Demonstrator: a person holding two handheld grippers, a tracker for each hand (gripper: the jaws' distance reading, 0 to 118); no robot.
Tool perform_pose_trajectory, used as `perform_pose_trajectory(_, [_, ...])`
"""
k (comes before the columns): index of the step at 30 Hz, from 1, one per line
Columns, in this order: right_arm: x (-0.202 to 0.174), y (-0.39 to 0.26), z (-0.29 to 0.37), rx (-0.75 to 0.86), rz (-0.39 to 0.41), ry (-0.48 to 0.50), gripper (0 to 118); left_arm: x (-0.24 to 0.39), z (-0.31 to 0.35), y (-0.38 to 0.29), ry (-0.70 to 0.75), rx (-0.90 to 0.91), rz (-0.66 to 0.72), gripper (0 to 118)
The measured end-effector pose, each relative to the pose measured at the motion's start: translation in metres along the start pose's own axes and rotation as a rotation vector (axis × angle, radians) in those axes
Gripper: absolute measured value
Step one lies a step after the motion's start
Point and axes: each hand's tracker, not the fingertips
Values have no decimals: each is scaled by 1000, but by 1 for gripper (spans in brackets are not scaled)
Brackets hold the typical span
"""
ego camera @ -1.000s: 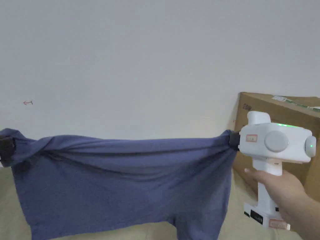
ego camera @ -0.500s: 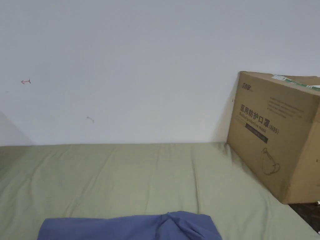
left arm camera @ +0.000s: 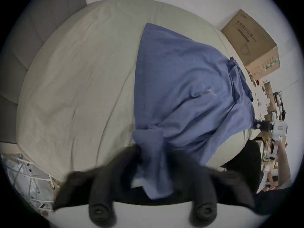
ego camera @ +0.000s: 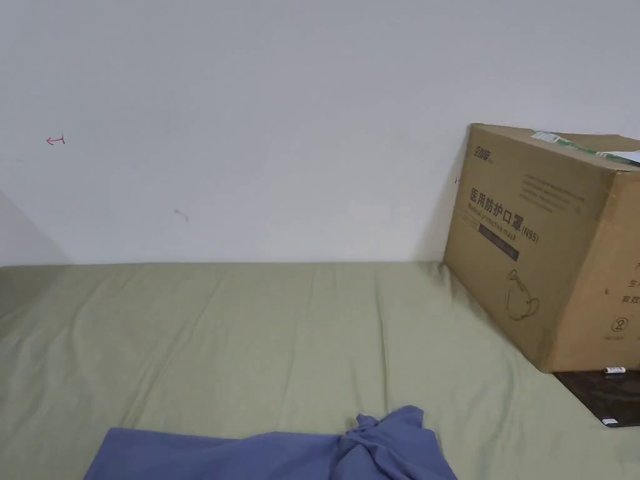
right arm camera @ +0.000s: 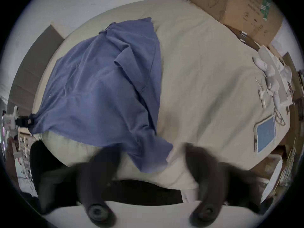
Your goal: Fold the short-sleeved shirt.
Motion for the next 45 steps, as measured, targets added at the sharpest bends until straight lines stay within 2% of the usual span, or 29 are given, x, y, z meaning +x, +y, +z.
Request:
perform_pose_trajectory(1, [-2,0,1,2,-12,-18,102,1,3,-1,-8,13,14,66])
perform_pose_trajectory(2, [-3,0,3,1,-18,-18,114,-5,0,1,-12,25,26,93])
perform_pose_trajectory(3, [-4,0,7,19,-31,-9,114,-5,0,0,-20,35,31,101])
perform_pose_trajectory(6, [-13,5,24,64,-67,48,114,1,16,1,-67,101,61,100])
perform_pose_trajectory(8, [-24,9,42,164,-74,58,114,10,31,2,-93,154,78,100])
perform_pose_trajectory(12, [-51,21,78,401,-58,91,110,34,65,10,-137,422,54,99])
perform_pose_trajectory(14, [-67,28,92,520,-53,129,95,40,73,21,-141,557,10,91])
perform_pose_trajectory(15, [-73,32,97,565,-48,163,80,46,78,25,-142,609,-10,78])
perform_pose_trajectory(16, [-80,37,101,619,-55,194,44,55,83,27,-160,679,-36,49])
perform_pose_trajectory(17, [-88,42,104,664,-63,209,14,63,86,31,-170,728,-62,22])
perform_pose_trajectory(18, [-95,46,104,699,-71,218,1,73,88,36,-167,754,-81,0])
perform_pose_trajectory(20, [-107,55,102,742,-109,239,0,91,83,54,-118,754,-114,0])
perform_pose_trajectory(23, [-112,67,94,752,-117,388,0,94,68,94,-93,703,-145,0])
perform_pose_trajectory(26, [-117,79,82,736,-81,340,0,74,39,156,-30,615,-143,0])
perform_pose_trajectory(29, [-113,87,68,700,-55,330,0,37,-6,230,-96,389,-58,3])
perform_pose_trajectory(30, [-110,89,63,685,-63,330,0,34,-19,243,-101,317,-33,5])
perform_pose_trajectory(31, [-106,90,56,660,-80,330,0,26,-38,260,-60,256,-12,16])
perform_pose_trajectory(32, [-106,91,53,640,-103,334,0,17,-53,274,-34,240,-11,47])
perform_pose_trajectory(33, [-102,92,47,628,-128,338,0,12,-66,281,8,237,-13,89])
perform_pose_trajectory(34, [-96,92,40,615,-161,339,0,8,-82,287,32,211,-13,113])
perform_pose_trajectory(38, [-78,94,17,566,-252,303,0,-6,-133,309,71,177,-26,109])
perform_pose_trajectory(43, [-52,102,-1,539,-276,252,0,-7,-194,314,82,102,-90,112])
perform_pose_trajectory(45, [-48,108,-1,529,-275,229,0,0,-189,302,151,186,-163,104])
